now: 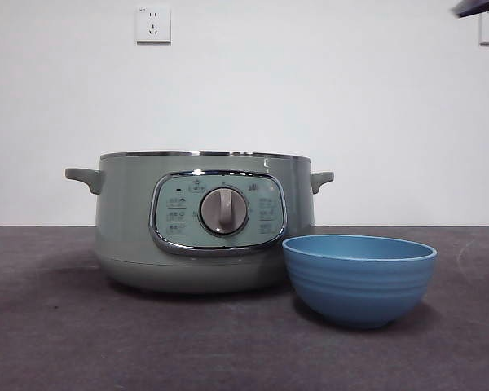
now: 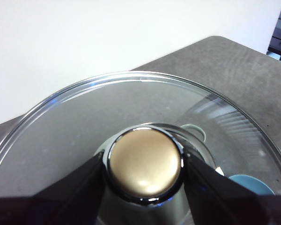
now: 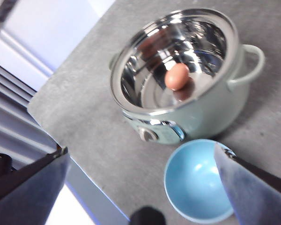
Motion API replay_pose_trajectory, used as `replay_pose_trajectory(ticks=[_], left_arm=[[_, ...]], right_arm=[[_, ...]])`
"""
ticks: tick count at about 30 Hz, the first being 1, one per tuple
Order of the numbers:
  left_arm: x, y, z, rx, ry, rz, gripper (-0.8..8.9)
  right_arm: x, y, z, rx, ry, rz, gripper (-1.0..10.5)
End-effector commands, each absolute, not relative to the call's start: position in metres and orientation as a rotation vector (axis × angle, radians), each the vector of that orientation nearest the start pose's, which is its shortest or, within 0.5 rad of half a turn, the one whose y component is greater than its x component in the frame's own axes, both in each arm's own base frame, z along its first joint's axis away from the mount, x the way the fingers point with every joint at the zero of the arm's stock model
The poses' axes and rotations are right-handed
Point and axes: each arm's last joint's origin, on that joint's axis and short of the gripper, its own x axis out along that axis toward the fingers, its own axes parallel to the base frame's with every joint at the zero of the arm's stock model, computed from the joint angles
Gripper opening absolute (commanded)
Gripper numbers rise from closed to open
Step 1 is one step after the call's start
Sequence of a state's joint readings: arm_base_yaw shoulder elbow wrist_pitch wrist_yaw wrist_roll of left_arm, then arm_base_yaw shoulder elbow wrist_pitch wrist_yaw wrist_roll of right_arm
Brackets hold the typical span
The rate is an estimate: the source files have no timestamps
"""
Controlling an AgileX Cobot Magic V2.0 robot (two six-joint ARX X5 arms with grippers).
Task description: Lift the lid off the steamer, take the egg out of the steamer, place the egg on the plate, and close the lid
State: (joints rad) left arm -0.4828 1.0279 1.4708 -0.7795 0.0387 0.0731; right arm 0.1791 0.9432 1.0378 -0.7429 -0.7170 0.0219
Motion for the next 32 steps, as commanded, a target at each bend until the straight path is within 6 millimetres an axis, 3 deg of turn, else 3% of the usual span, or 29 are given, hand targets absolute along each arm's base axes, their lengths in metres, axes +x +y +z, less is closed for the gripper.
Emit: replay_pose_trajectory(ticks=[1,13,23,27,32], left_arm=[[0.124,-0.065,0.471,0.114,0.24,-0.496,-0.08],[0.055,-0.026,0.46,0.093,0.338,-0.401,-0.08],[0.03,-0.013,0.45,0.099,0.401,-0.398,-0.08],[0.03,-0.013,0.45,0.101,0.41,-0.403,-0.08],[0.029,-0.013,0.447,0.126,0.439,-0.405,-0.08]], right_arm=[[0.18,0.061,0.345,0.209,0.663,0.844,5.7],[0.231,0.143,0.338,0.066,0.718,0.845,5.7],[0.281,0.221,0.325,-0.083,0.757,0.748,5.7],[0.31,0.259,0.304,-0.141,0.78,0.71,5.6],[0.336,0.28,0.26,-0.19,0.837,0.65,5.6]])
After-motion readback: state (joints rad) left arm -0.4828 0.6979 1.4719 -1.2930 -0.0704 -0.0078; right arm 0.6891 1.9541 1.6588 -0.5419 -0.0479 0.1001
